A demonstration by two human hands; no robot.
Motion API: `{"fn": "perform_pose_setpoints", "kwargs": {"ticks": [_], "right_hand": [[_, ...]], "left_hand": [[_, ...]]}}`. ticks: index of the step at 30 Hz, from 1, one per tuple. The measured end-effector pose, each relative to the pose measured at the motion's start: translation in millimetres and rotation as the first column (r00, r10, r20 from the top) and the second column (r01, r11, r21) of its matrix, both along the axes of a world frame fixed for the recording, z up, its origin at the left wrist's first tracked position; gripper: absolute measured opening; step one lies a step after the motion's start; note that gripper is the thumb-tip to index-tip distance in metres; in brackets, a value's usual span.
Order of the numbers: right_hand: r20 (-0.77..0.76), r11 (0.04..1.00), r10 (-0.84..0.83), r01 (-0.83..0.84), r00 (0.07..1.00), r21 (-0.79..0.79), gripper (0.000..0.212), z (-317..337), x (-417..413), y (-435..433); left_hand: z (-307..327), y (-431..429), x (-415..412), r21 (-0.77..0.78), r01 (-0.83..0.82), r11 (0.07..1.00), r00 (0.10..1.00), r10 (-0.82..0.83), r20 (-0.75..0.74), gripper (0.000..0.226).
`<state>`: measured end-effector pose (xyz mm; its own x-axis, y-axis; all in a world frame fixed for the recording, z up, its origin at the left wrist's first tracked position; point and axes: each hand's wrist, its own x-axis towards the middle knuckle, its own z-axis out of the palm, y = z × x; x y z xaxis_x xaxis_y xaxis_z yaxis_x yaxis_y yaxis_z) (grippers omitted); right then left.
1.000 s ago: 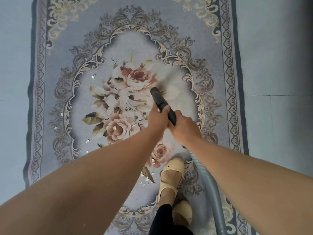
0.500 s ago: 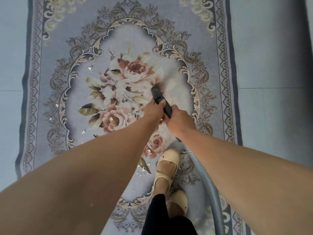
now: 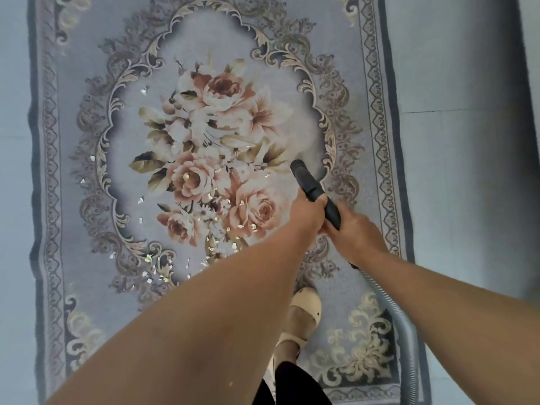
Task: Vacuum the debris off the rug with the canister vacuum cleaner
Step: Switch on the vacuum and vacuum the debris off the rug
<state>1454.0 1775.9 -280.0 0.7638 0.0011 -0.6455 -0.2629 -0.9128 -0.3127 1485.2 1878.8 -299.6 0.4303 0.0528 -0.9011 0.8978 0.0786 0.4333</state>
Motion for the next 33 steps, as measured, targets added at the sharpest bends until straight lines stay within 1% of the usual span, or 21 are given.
{"fn": "perform_pose_setpoints", "kwargs": {"ticks": [5,7,12,14,16,19,21,26,29,33], "right_hand": [[0.027,0.998,-0.014,0.013,1.0,0.056,0.038,-7,3,12],[0.044,0.997,0.003,-0.006,0.999,0.071,0.04,-10,13,25],[0.096,0.997,0.036,-0.042,0.995,0.062,0.048,-13,39,79],[0.104,0.997,0.027,-0.034,0.994,0.068,0.048,-14,46,98],[0.111,0.995,0.029,-0.039,0.993,0.088,0.047,-18,56,124],[0.082,0.991,0.033,-0.043,0.996,0.123,0.044,-22,63,148],[0.087,0.992,0.035,-0.045,0.996,0.12,0.044,-24,62,155],[0.113,0.999,0.041,-0.044,0.993,0.022,0.048,-22,48,139],[0.112,1.0,-0.013,0.012,0.994,0.004,0.046,-19,39,112],[0.1,0.994,-0.113,0.112,0.989,0.012,0.042,-16,27,72]], "left_hand": [[-7,12,-1,0.053,-0.032,0.998,0.998,0.03,0.047,0.049],[-8,25,6,0.098,-0.036,0.995,0.997,0.029,0.07,0.05],[-6,81,32,0.144,-0.05,0.988,0.995,0.038,0.088,0.045],[-10,100,40,0.175,-0.028,0.984,0.995,0.01,0.101,0.047],[-15,125,49,0.202,-0.043,0.978,0.992,0.018,0.125,0.044],[-16,150,53,0.177,-0.108,0.978,0.991,0.092,0.096,0.038],[-17,157,51,0.163,-0.111,0.98,0.992,0.1,0.075,0.037],[-12,138,41,0.131,-0.066,0.989,0.993,0.053,0.104,0.044],[-10,111,37,0.069,-0.039,0.997,0.995,0.032,0.095,0.05],[-4,68,34,0.005,0.032,0.999,0.996,-0.032,0.084,0.045]]}}
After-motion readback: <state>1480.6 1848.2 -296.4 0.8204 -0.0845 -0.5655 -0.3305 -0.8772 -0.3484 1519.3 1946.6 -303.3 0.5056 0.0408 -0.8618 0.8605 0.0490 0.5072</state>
